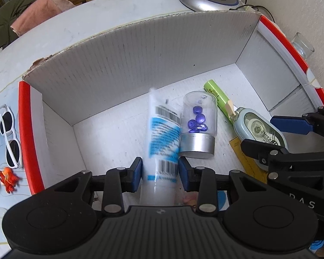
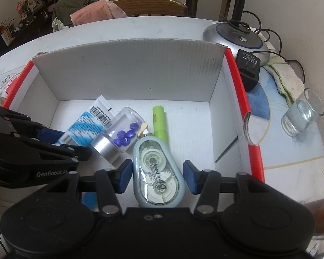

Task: Organize rigid objects
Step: 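Open the left gripper to release the tube while the right releases the tape roller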

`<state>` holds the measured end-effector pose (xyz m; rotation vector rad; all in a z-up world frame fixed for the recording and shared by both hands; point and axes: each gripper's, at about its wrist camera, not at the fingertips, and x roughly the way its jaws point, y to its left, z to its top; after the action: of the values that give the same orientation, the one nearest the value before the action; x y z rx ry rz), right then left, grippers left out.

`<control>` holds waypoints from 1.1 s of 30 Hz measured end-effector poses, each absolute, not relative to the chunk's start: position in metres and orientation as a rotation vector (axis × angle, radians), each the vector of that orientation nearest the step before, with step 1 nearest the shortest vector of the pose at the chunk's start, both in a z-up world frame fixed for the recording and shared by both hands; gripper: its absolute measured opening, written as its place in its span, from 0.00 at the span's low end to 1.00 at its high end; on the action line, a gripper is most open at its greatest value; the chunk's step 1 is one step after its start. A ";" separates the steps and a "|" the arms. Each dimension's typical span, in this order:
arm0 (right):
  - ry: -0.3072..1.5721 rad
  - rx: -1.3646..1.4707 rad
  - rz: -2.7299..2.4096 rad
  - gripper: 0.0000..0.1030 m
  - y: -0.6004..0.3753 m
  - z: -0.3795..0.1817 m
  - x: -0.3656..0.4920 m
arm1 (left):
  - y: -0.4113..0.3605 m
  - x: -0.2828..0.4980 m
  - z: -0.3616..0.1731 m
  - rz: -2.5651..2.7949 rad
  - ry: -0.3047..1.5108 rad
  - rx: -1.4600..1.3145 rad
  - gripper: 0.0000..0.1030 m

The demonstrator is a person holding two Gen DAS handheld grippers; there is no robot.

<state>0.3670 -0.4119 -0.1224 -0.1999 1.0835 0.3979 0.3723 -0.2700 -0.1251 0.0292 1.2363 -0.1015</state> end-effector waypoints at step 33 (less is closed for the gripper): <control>0.996 -0.165 0.386 0.62 -0.416 -0.080 0.338 | -0.250 0.335 -0.076 -0.198 1.055 -0.029 0.58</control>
<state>0.3379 -0.4156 -0.0797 -0.1651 0.9965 0.3857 0.3347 -0.2495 -0.0762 -0.0294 1.0554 -0.1981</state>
